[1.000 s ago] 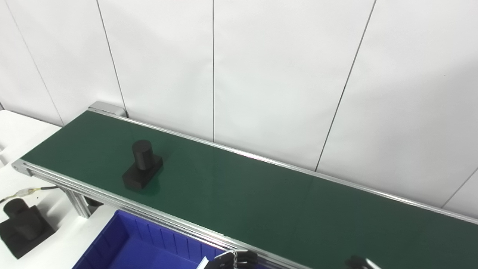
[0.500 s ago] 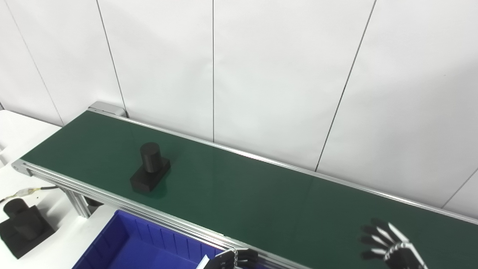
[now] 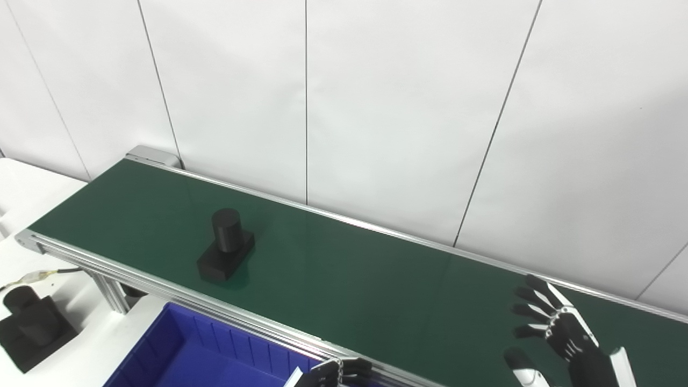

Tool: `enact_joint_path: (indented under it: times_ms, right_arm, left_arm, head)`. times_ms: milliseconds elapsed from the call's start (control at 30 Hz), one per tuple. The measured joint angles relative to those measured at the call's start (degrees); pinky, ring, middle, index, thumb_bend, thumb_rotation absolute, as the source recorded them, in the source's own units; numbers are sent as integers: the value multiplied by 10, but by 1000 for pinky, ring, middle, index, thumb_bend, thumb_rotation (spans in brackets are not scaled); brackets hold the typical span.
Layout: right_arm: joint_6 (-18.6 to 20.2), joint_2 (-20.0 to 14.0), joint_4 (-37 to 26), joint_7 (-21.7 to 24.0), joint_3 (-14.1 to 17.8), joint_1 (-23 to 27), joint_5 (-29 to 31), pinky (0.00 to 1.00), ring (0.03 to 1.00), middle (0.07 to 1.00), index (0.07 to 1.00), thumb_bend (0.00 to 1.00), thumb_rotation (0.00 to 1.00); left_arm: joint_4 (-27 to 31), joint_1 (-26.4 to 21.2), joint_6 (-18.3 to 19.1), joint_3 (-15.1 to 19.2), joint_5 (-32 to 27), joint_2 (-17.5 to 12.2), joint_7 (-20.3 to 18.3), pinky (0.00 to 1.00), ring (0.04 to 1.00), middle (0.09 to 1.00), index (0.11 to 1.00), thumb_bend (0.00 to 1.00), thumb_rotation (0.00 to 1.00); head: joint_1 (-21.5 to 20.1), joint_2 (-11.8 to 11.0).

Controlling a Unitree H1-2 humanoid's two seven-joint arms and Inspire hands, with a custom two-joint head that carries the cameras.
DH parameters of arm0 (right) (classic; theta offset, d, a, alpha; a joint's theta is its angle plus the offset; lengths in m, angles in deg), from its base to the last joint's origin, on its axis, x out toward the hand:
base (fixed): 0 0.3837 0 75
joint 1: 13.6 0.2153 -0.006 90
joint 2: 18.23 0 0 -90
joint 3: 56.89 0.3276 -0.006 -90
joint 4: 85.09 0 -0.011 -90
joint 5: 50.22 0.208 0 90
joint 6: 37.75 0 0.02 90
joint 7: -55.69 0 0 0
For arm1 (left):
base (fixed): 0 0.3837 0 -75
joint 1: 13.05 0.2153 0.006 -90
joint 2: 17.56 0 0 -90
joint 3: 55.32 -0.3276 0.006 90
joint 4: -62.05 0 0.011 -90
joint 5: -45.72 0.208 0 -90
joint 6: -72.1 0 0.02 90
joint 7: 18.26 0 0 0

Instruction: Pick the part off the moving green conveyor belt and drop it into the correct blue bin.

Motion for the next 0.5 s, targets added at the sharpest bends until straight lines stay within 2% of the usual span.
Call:
enact_joint_path:
  times_ms: [233,333,500]
  right_arm:
    - [3,4,16,1,-3,11,-16,607,755,813,875,560,628]
    - [12,2,18,10,-6,18,-20,618,768,829,886,548,618]
    - [19,-4,41,21,-8,43,-20,627,766,829,884,538,542]
  left_arm:
    - [-1,-1,0,0,1,0,2,608,698,734,731,970,362]
    - [-3,-3,0,0,2,0,3,606,698,736,732,968,368]
    - [-7,-8,0,-1,2,0,4,608,702,736,733,963,366]
  head:
    - [1,0]
    - [2,-1]
    - [1,-2]
